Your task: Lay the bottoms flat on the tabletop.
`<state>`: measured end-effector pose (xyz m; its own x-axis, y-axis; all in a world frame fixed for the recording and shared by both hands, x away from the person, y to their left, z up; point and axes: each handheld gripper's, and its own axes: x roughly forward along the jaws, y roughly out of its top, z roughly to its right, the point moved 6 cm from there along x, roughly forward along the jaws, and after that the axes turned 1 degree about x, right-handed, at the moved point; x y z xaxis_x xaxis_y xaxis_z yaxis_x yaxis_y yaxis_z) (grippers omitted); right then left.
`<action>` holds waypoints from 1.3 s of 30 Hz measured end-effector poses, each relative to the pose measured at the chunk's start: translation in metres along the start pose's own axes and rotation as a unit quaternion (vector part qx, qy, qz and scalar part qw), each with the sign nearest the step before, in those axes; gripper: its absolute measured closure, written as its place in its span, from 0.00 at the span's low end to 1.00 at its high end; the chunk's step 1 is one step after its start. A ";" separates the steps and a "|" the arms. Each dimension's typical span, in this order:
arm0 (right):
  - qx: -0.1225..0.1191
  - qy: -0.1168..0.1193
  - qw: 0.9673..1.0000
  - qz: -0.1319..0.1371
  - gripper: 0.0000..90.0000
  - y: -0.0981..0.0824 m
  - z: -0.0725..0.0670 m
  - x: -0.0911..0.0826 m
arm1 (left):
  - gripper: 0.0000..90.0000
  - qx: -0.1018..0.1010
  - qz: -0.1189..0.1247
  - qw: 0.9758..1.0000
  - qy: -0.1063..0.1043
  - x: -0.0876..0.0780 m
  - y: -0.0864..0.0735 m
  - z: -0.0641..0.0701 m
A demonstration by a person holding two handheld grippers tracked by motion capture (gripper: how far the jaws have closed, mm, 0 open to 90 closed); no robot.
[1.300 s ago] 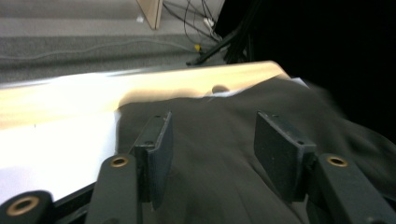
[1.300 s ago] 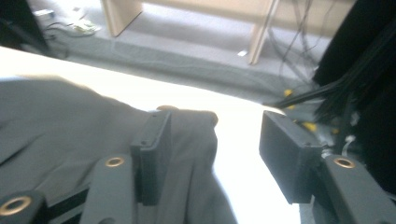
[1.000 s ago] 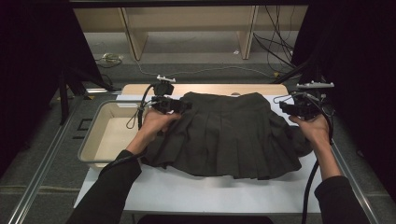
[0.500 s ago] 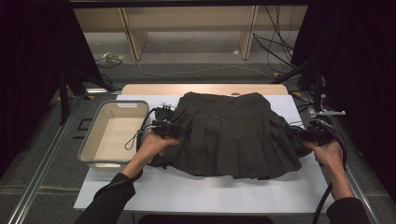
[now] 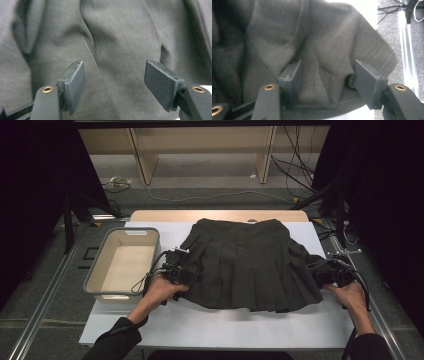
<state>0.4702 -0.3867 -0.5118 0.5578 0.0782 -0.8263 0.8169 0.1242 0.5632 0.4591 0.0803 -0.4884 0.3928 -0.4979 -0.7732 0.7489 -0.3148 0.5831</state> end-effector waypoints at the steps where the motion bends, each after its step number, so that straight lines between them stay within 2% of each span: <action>1: -0.001 0.000 1.000 -0.003 0.46 -0.001 -0.001 0.001 | 0.35 0.002 -0.006 1.000 0.002 0.002 -0.003 0.000; 4: -0.003 0.006 1.000 -0.004 0.47 -0.004 -0.002 0.000 | 0.34 0.004 -0.014 1.000 0.006 0.006 -0.008 -0.001; 6: -0.005 0.009 1.000 -0.005 0.51 -0.006 -0.003 0.001 | 0.34 0.002 -0.018 1.000 0.006 0.007 -0.012 -0.002; 7: -0.005 0.010 1.000 -0.005 0.56 -0.007 -0.003 0.001 | 0.34 0.004 -0.020 1.000 0.007 0.007 -0.013 -0.002; 9: -0.005 0.017 1.000 -0.004 0.73 -0.008 -0.007 -0.001 | 0.35 0.004 -0.023 1.000 0.007 0.007 -0.016 -0.002; 11: -0.014 0.008 1.000 -0.008 0.88 -0.009 -0.009 -0.004 | 0.35 0.005 -0.023 1.000 0.008 0.007 -0.018 -0.002; 13: -0.011 0.010 1.000 -0.017 0.95 -0.011 -0.012 -0.007 | 0.35 0.007 -0.023 1.000 0.010 0.007 -0.020 -0.002; 15: -0.012 0.024 0.999 -0.032 0.96 -0.016 -0.019 -0.013 | 0.35 0.011 -0.026 1.000 0.010 0.006 -0.021 -0.002; 18: -0.020 0.045 0.997 -0.052 0.97 -0.024 -0.039 -0.026 | 0.35 0.009 -0.023 1.000 0.010 0.004 -0.022 -0.003; 20: -0.023 0.067 0.996 -0.061 0.96 -0.029 -0.056 -0.037 | 0.35 0.008 -0.023 1.000 0.011 0.003 -0.023 -0.003; 22: -0.028 0.074 0.995 -0.059 0.94 -0.032 -0.066 -0.044 | 0.35 0.006 -0.023 1.000 0.012 0.003 -0.025 -0.003; 24: -0.027 0.070 0.996 -0.055 0.86 -0.031 -0.068 -0.048 | 0.35 0.009 -0.023 1.000 0.011 0.002 -0.026 -0.003; 27: -0.017 0.075 0.996 -0.032 0.64 -0.025 -0.060 -0.053 | 0.35 0.011 -0.023 1.000 0.014 0.001 -0.027 -0.003; 30: 0.003 0.060 0.998 0.027 0.58 -0.013 -0.046 -0.064 | 0.35 0.012 -0.023 1.000 0.012 0.000 -0.027 -0.003; 33: 0.013 0.037 0.998 0.058 0.58 -0.004 -0.033 -0.066 | 0.35 0.014 -0.024 1.000 0.012 0.000 -0.028 -0.002; 35: 0.013 0.018 0.998 0.059 0.59 0.001 -0.024 -0.058 | 0.35 0.014 -0.025 1.000 0.012 0.000 -0.029 -0.001; 37: 0.014 0.008 0.999 0.046 0.59 0.003 -0.017 -0.046 | 0.35 0.014 -0.024 1.000 0.012 -0.001 -0.030 0.000; 39: 0.013 0.008 0.999 0.032 0.59 0.003 -0.014 -0.032 | 0.35 0.015 -0.023 1.000 0.010 -0.002 -0.031 0.000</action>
<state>0.4526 -0.3754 -0.4840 0.6073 0.1015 -0.7879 0.7828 0.0930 0.6153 0.4355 0.0909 -0.5050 0.3692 -0.4652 -0.8046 0.7504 -0.3616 0.5533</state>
